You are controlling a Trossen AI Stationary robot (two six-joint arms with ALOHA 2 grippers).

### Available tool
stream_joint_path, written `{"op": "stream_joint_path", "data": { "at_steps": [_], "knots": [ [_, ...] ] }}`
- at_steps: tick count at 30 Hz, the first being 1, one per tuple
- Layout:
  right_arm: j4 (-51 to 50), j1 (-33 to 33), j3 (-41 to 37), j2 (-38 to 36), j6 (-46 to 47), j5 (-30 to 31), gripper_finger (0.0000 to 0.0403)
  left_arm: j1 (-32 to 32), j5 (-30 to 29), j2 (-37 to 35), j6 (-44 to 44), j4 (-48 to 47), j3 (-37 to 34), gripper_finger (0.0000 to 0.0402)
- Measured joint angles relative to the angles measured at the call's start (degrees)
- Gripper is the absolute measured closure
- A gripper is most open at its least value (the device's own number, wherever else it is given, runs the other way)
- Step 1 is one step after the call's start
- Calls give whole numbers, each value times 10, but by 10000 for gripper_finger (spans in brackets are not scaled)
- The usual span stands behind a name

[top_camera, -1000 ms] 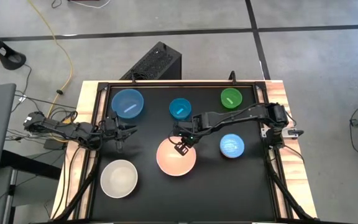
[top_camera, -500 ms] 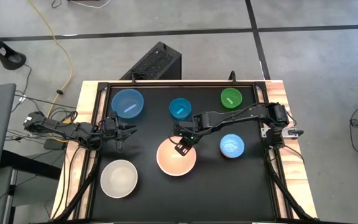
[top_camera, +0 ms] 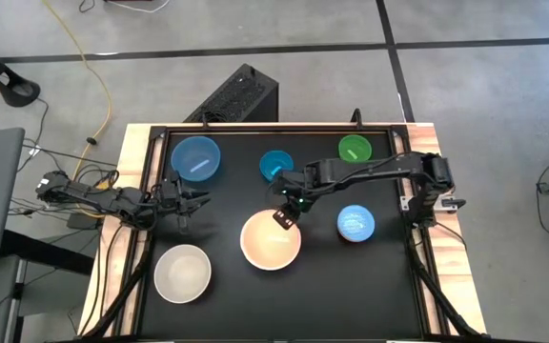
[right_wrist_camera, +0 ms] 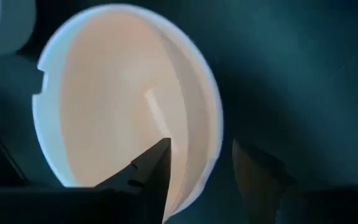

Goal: Nest bowls inside each other
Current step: Stack the light orange bowl into the pink bowl

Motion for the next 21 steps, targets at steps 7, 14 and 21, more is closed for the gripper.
{"op": "stream_joint_path", "data": {
  "at_steps": [7, 14, 21],
  "knots": [
    [6, 22, 1, -33, -15, 28, 225, 0, 0, 0, 0, -2, 0, 315],
    [18, 58, -1, -17, -57, 27, 345, 0, 0, 0, 0, -3, 0, 315],
    [50, 27, -22, -6, -70, 21, 387, 0, 0, 0, 0, -5, 0, 315]
  ]
}}
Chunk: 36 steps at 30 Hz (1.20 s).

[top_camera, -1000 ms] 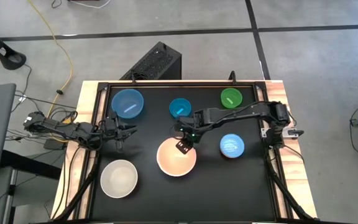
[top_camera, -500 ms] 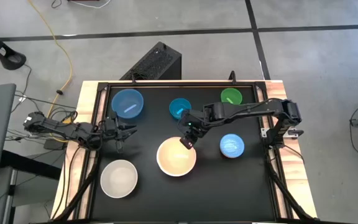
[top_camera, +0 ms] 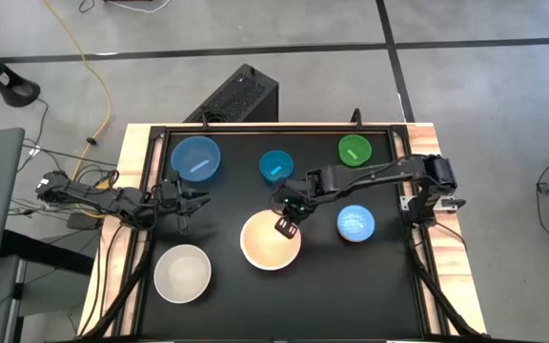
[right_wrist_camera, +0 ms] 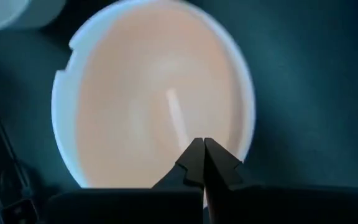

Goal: Nest bowls inside each other
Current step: Stack the light orange bowl into the pink bowl, then stack the left transparent blue bowl into the light orange bowl

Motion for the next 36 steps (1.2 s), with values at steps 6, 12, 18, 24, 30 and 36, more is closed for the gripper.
{"op": "stream_joint_path", "data": {
  "at_steps": [6, 12, 18, 24, 30, 36],
  "knots": [
    [15, -24, -32, 1, 2, -12, 399, 0, 0, 0, 0, 0, 0, 315],
    [49, -26, -48, 0, 3, -39, 399, 0, 0, 0, -15, -16, 0, 315],
    [92, -12, -48, -30, -27, -20, 399, 14, -50, 9, -49, -98, 44, 315],
    [126, 5, -47, -39, -61, 34, 398, 97, -120, 81, -95, -292, 150, 315],
    [146, 8, -47, -32, -80, 37, 392, 245, 64, 226, -36, -363, 266, 308],
    [159, 34, -47, -34, -109, 85, 391, 372, 259, 371, 66, -400, 308, 279]
  ]
}}
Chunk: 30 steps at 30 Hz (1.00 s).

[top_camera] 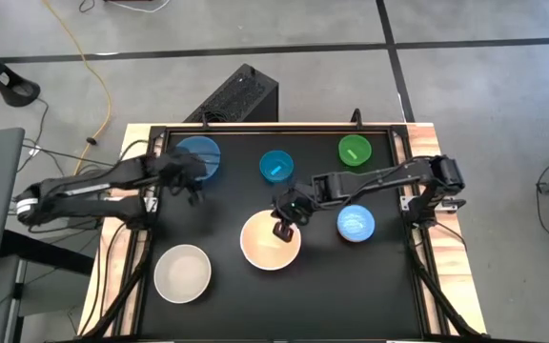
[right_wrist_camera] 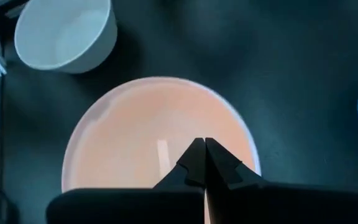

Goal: Nest bowls inside each other
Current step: Stack the left transparent blue bowl into the light orange bowl

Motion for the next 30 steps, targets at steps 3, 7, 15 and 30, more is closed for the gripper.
{"op": "stream_joint_path", "data": {
  "at_steps": [3, 7, 15, 30],
  "knots": [
    [-1, 20, 0, -1, -25, 16, 390, 40, -4, 61, 39, 14, 0, 259],
    [-4, 44, 0, -2, -48, 25, 390, 66, -8, 110, 42, 26, 0, 236],
    [-24, 61, 0, -2, -68, 26, 390, 85, -43, 183, 55, 39, 0, 227],
    [-34, 75, 0, -2, -66, 27, 390, 90, -50, 240, 73, 24, 0, 374]
  ]
}}
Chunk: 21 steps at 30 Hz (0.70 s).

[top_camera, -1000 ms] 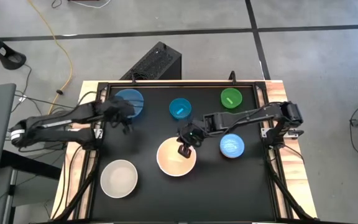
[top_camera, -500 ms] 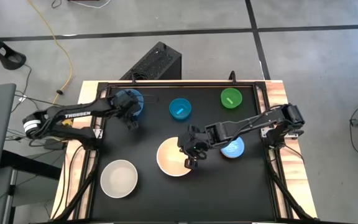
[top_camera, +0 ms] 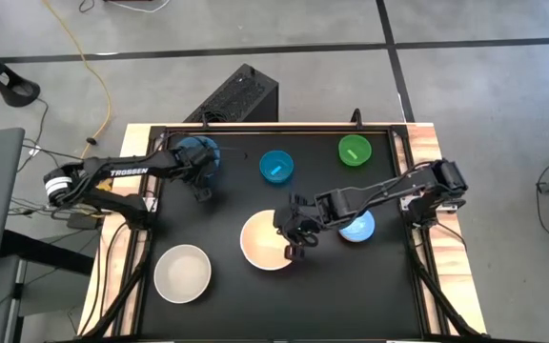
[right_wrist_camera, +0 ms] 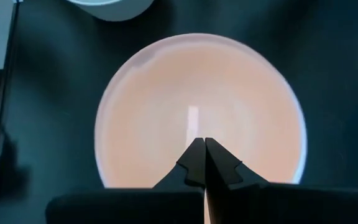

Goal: Nest bowls inside each other
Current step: Stack the left transparent blue bowl into the light orange bowl

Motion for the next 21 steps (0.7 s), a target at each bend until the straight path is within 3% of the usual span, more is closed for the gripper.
{"op": "stream_joint_path", "data": {
  "at_steps": [5, 11, 17, 21],
  "knots": [
    [-8, 19, 0, 0, 11, 0, 390, -10, 4, -23, -7, -21, 5, 398],
    [-47, 35, 0, -11, 38, 32, 390, -89, 74, -117, -34, -79, 69, 400],
    [-79, 32, -15, -43, 46, 104, 390, -280, 133, -172, -74, -23, 129, 401],
    [-66, 24, -56, -87, 64, 130, 390, -422, 72, -138, -56, 29, 172, 401]
  ]
}}
